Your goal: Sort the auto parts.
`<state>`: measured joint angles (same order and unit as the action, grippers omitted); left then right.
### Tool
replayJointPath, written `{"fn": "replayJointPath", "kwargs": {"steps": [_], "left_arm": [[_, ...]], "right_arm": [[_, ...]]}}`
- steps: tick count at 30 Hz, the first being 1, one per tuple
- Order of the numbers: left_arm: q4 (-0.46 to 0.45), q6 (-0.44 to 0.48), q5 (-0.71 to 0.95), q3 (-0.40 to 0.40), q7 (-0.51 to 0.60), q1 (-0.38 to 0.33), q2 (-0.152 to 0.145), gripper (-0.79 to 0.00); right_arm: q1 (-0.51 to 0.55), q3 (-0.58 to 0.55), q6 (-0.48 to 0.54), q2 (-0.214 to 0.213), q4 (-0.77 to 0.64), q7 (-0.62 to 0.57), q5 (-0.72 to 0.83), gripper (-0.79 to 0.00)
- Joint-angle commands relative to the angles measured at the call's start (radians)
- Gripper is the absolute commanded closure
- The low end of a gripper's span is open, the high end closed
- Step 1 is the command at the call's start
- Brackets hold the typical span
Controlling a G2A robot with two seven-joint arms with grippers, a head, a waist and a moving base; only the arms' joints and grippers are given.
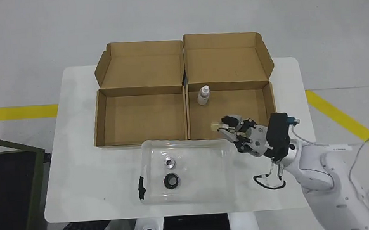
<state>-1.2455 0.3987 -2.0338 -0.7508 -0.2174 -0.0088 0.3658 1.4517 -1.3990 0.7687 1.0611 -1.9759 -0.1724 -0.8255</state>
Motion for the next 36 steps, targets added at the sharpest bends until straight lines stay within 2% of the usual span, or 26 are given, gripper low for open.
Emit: {"fn": "replayJointPath", "kwargs": {"steps": [1,18,36], "left_arm": [[0.000,0.000,0.000,0.000,0.000,0.000,0.000,-0.785],[0.000,0.000,0.000,0.000,0.000,0.000,0.000,-0.785],[0.000,0.000,0.000,0.000,0.000,0.000,0.000,-0.785]], "right_arm": [[-0.012,0.006,-0.008,0.000,0.009,-0.012,-0.004,0.000],[-0.136,0.102,-0.146,0.007,0.064,-0.139,-0.270,0.000],[-0.368,0.281,-0.235,0.037,0.273,-0.341,-0.436,0.000]]}}
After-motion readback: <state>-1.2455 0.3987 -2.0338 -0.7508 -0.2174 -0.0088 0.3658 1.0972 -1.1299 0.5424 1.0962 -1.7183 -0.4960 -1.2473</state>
